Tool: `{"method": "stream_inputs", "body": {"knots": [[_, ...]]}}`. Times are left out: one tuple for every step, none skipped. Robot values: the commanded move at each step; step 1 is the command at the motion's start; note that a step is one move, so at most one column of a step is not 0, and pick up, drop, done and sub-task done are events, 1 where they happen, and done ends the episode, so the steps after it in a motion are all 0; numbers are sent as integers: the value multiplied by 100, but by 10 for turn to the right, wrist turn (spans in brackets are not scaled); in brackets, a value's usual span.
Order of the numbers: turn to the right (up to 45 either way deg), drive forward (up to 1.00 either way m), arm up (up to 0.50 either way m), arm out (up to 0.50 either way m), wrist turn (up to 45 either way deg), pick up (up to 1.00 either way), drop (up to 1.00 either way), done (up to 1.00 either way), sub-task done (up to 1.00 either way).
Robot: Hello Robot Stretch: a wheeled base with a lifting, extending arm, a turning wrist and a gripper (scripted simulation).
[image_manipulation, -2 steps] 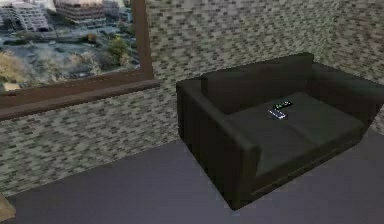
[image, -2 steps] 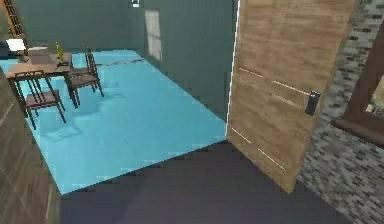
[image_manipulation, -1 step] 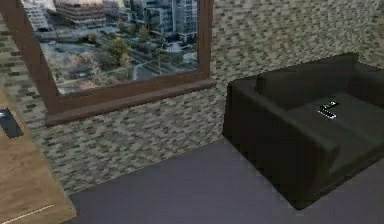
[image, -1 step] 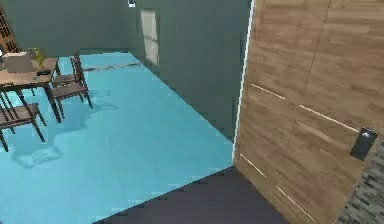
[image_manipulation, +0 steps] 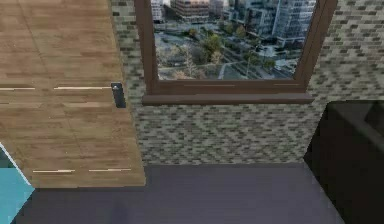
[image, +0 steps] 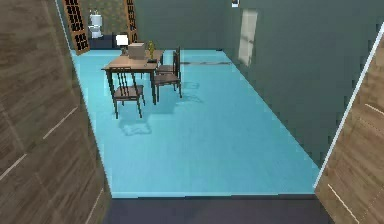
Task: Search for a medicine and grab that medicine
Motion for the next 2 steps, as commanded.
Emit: {"method": "stream_inputs", "body": {"knots": [[-30,0,0,0,0,0,0,0,0],[0,100,0,0,0,0,0,0,0]]}}
